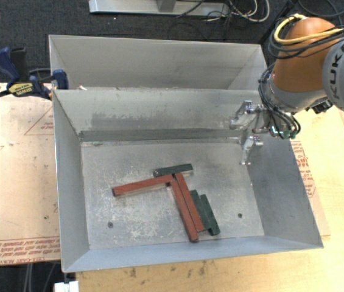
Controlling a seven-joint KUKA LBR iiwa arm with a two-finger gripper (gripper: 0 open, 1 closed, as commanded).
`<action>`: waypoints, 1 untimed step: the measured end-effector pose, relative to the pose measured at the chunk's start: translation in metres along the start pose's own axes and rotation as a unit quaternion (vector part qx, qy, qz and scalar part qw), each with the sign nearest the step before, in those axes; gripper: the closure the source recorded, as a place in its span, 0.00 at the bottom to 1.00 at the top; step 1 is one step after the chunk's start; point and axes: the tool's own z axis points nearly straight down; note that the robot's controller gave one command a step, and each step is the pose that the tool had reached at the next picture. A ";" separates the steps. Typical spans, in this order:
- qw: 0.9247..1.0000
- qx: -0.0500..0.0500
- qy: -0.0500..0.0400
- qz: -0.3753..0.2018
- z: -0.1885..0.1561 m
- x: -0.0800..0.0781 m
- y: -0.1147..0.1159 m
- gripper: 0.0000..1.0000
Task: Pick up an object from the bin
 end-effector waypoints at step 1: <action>1.000 0.001 -0.004 -0.001 -0.005 -0.002 0.000 0.00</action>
Offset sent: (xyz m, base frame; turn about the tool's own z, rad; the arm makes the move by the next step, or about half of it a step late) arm -0.0505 0.0656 -0.0690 -0.1159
